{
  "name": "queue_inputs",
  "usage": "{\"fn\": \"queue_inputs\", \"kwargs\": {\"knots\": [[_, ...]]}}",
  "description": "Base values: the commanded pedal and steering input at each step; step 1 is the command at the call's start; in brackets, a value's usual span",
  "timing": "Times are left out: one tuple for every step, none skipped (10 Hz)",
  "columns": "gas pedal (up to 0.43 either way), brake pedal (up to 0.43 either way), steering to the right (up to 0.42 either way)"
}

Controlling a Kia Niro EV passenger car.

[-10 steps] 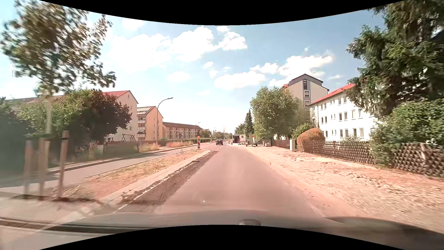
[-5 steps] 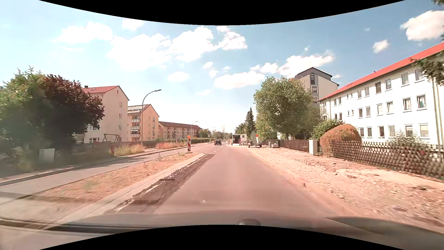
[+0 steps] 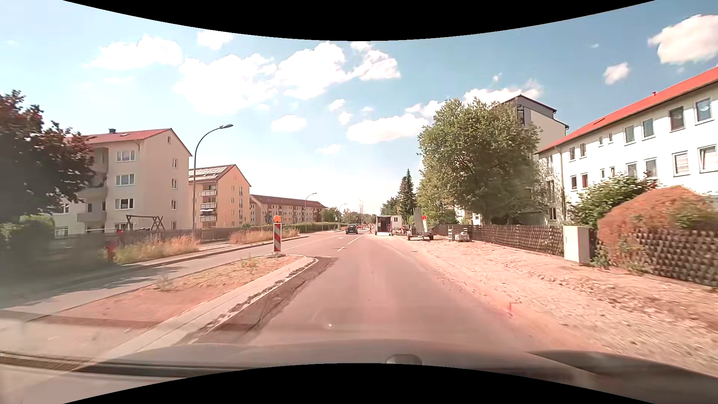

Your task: Follow the waypoints while adhering to traffic rules and regulations

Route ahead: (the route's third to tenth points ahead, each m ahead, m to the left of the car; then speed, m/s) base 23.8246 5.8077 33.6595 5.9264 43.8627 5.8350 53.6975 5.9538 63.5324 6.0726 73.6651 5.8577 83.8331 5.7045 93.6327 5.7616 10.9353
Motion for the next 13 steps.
{"fn": "queue_inputs", "kwargs": {"knots": [[0.098,0.000,-0.015],[0.098,0.000,-0.017],[0.087,0.000,-0.018],[0.079,0.000,-0.019],[0.079,0.000,-0.020],[0.079,0.000,-0.021],[0.079,0.000,-0.021],[0.079,0.000,-0.021],[0.079,0.000,-0.021],[0.079,0.000,-0.021],[0.079,0.000,-0.021],[0.079,0.000,-0.021],[0.079,0.000,-0.021]]}}
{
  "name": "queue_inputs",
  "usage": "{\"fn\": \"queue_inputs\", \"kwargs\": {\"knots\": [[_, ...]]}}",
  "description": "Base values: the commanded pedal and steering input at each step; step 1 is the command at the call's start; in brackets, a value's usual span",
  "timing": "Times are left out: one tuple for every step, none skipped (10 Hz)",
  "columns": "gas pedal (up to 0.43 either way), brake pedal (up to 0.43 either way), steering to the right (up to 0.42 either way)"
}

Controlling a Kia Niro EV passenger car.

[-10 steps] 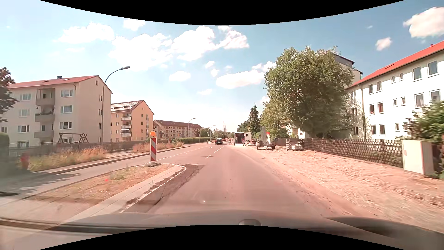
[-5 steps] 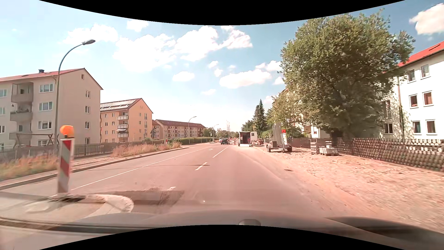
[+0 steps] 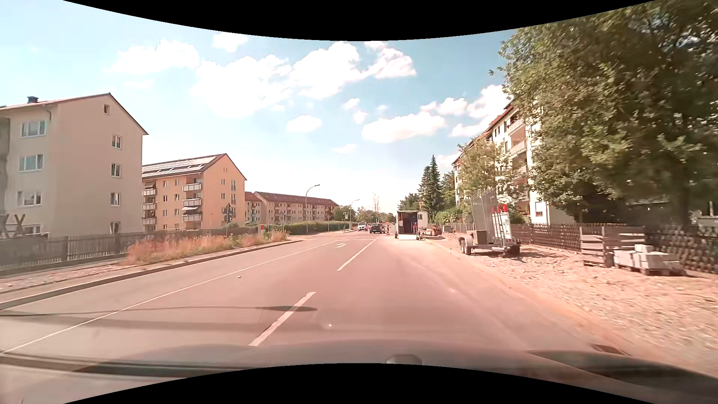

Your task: Follow the waypoints while adhering to traffic rules and regulations

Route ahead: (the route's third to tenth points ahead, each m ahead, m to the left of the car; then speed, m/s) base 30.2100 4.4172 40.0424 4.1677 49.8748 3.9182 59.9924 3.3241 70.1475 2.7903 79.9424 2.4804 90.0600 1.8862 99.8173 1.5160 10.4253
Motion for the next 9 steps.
{"fn": "queue_inputs", "kwargs": {"knots": [[0.067,0.000,-0.021],[0.067,0.000,-0.021],[0.067,0.000,-0.021],[0.067,0.000,-0.021],[0.067,0.000,-0.021],[0.067,0.000,-0.020],[0.067,0.000,-0.019],[0.067,0.000,-0.017],[0.067,0.000,-0.013]]}}
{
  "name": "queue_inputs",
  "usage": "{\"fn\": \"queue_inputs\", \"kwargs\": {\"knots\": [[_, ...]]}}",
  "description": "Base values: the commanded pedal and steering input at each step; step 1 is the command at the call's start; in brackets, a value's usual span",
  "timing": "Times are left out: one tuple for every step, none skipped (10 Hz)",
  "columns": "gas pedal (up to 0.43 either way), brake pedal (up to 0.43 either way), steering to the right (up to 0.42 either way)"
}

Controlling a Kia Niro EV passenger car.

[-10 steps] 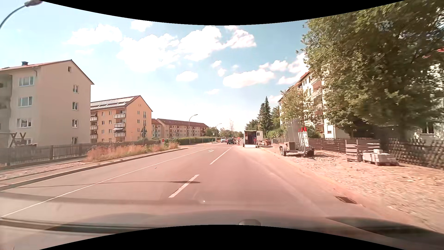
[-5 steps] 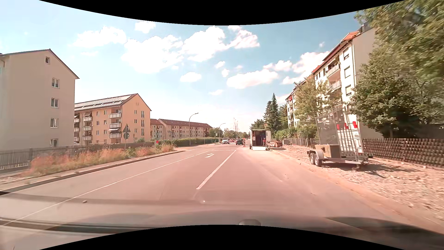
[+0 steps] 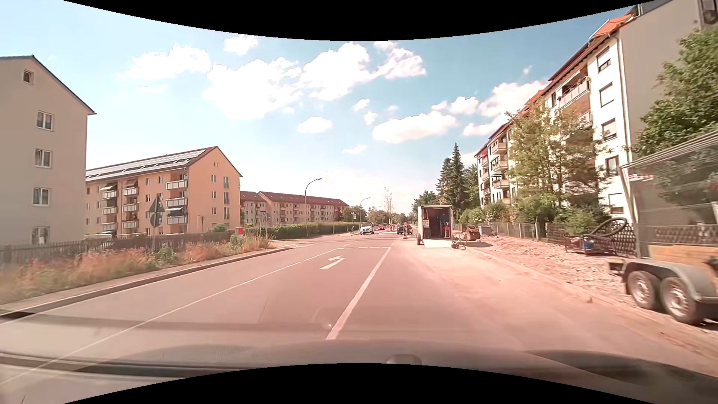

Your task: Follow the waypoints while adhering to traffic rules and regulations

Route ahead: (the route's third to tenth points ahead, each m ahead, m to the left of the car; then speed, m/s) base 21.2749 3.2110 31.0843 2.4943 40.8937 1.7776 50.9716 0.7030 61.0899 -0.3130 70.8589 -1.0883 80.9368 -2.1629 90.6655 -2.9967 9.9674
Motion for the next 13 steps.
{"fn": "queue_inputs", "kwargs": {"knots": [[0.067,0.000,-0.010],[0.067,0.000,-0.006],[0.067,0.000,-0.006],[0.067,0.000,-0.006],[0.067,0.000,-0.005],[0.067,0.000,-0.004],[0.067,0.000,-0.004],[0.067,0.000,-0.003],[0.067,0.000,-0.003],[0.067,0.000,-0.003],[0.067,0.000,-0.003],[0.067,0.000,0.000],[0.067,0.000,0.000]]}}
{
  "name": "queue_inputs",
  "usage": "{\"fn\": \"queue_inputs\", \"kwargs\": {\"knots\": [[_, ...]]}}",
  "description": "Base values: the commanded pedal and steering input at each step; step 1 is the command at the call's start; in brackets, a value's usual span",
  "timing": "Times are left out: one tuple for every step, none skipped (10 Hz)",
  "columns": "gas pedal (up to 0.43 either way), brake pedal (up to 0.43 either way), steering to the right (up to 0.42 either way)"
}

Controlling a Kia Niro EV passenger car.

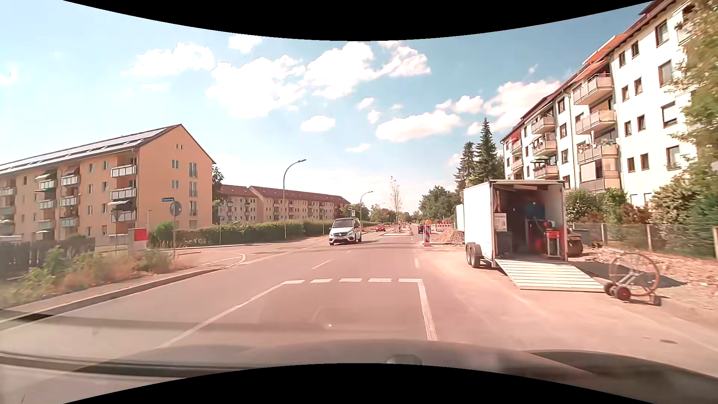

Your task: Follow the waypoints while adhering to traffic rules and regulations

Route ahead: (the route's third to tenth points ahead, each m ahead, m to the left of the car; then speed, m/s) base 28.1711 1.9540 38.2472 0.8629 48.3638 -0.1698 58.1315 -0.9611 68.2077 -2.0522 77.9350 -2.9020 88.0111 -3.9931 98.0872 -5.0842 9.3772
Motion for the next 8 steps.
{"fn": "queue_inputs", "kwargs": {"knots": [[0.067,0.000,0.002],[0.067,0.000,0.004],[0.067,0.000,0.006],[0.067,0.000,0.007],[0.067,0.000,0.009],[0.067,0.000,0.010],[0.067,0.000,0.012],[0.067,0.000,0.014]]}}
